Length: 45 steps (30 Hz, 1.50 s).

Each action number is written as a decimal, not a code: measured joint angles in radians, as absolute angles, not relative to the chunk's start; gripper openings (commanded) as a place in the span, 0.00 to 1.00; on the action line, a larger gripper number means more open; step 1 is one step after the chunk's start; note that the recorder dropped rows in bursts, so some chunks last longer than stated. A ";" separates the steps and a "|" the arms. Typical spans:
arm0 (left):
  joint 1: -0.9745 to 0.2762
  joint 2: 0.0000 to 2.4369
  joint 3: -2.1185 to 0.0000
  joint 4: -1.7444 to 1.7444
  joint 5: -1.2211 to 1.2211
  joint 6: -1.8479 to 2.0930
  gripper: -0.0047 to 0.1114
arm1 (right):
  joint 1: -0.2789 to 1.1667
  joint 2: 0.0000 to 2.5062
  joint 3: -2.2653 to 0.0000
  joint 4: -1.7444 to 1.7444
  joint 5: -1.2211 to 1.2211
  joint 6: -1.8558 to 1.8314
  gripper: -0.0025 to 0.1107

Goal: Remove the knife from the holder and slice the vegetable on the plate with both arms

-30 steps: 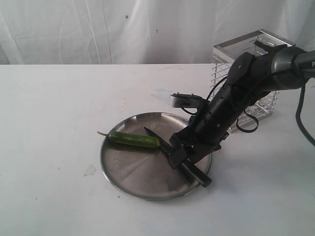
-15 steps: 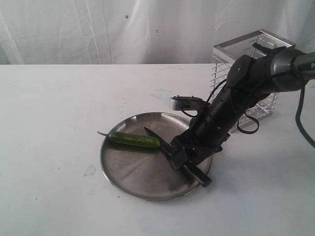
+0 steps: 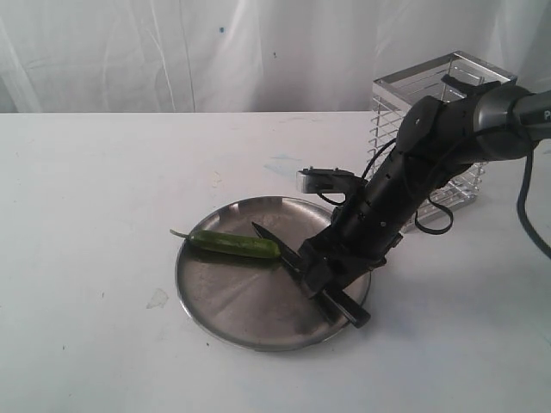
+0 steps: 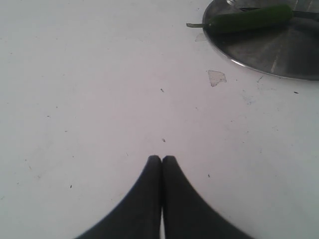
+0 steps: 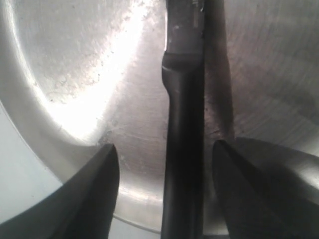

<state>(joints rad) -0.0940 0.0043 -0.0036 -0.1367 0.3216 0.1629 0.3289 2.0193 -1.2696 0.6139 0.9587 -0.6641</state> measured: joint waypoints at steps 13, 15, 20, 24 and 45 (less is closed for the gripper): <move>-0.094 0.004 -0.004 -0.137 0.322 0.163 0.04 | 0.329 2.051 -1.270 0.604 0.968 -0.664 0.46; -0.094 0.004 -0.004 -0.137 0.322 0.163 0.04 | 0.329 2.053 -1.272 0.604 0.968 -0.664 0.40; -0.094 0.004 -0.004 -0.137 0.322 0.163 0.04 | 0.329 2.065 -1.273 0.598 0.957 -0.641 0.15; -0.094 0.004 -0.004 -0.137 0.322 0.163 0.04 | 0.329 2.065 -1.273 0.568 0.941 -0.550 0.05; -0.094 0.004 -0.004 -0.137 0.322 0.163 0.04 | 0.331 1.823 -1.263 0.441 0.975 -0.443 0.02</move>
<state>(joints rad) -0.0940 0.0043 -0.0036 -0.1367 0.3216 0.1629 0.3310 1.8226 -1.2631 0.4406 0.9747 -0.4435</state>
